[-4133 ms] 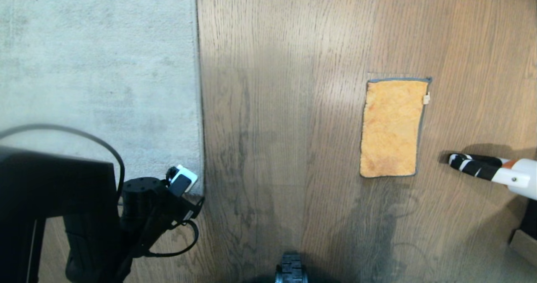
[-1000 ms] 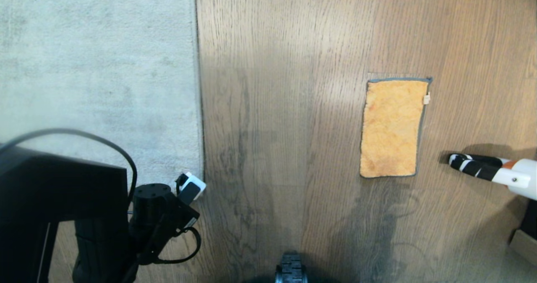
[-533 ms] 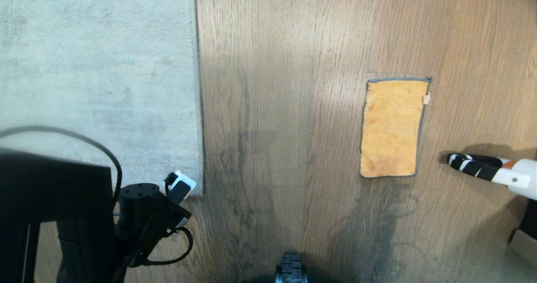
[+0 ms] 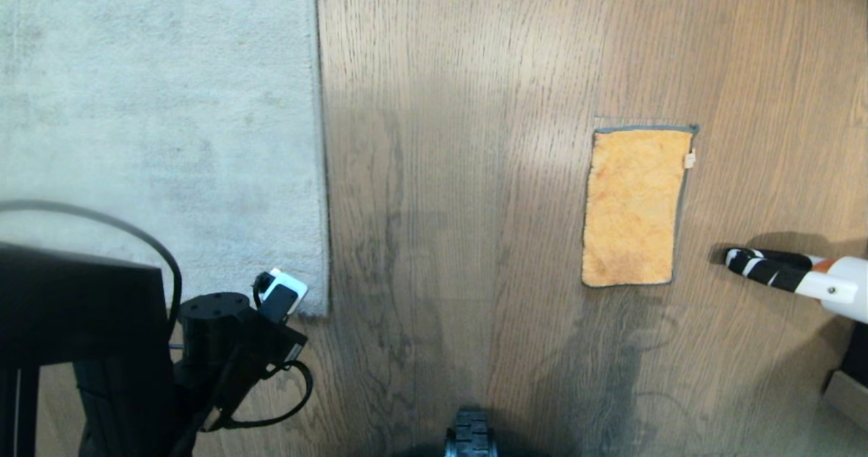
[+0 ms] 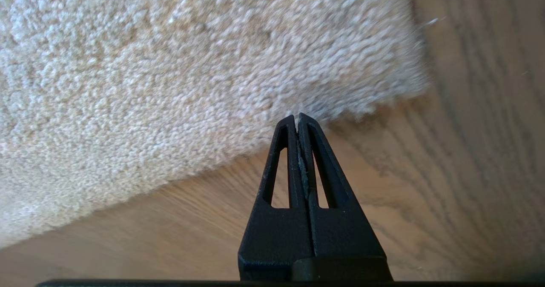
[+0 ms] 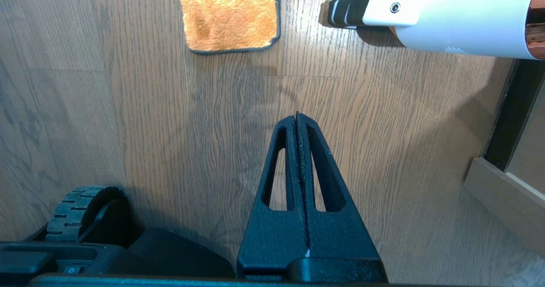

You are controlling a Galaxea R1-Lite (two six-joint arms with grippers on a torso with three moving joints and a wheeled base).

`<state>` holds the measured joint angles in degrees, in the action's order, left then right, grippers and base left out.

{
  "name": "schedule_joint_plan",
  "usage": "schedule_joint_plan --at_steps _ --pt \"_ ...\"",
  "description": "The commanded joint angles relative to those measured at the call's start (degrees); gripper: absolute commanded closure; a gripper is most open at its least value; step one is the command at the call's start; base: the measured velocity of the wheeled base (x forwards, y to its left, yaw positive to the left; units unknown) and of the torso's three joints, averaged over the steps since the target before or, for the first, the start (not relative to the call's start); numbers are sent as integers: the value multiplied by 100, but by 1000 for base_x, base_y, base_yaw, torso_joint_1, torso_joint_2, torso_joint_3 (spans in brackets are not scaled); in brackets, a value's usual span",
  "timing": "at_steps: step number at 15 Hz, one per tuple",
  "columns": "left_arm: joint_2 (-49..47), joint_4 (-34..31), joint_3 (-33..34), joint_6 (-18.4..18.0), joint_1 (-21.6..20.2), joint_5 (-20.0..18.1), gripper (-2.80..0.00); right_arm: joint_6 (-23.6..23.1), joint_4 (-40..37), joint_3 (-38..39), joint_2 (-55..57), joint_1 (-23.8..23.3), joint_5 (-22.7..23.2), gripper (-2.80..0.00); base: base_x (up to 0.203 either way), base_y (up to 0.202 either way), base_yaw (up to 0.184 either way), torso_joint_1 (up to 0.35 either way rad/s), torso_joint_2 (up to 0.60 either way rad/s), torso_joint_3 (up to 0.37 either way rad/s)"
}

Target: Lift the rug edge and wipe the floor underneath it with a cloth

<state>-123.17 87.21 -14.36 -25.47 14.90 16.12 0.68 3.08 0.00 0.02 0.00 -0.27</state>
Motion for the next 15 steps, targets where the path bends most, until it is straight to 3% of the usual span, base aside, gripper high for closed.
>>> schedule_joint_plan --at_steps 1,3,11,12,15 --pt "-53 274 -14 153 191 -12 0 2 1 0 5 0 0 0 0 0 0 0 0 0" --pt "-155 274 -14 355 391 -7 0 2 8 0 6 0 0 0 0 0 0 0 0 0" --pt "-375 274 -76 333 760 41 0 2 8 0 6 0 0 0 0 0 0 0 0 0" --pt "-418 274 -84 324 774 41 -280 2 0 0 6 0 0 0 0 0 0 0 0 0" --pt "-500 274 -104 324 802 49 -280 2 8 0 6 0 0 0 0 0 0 0 0 0"
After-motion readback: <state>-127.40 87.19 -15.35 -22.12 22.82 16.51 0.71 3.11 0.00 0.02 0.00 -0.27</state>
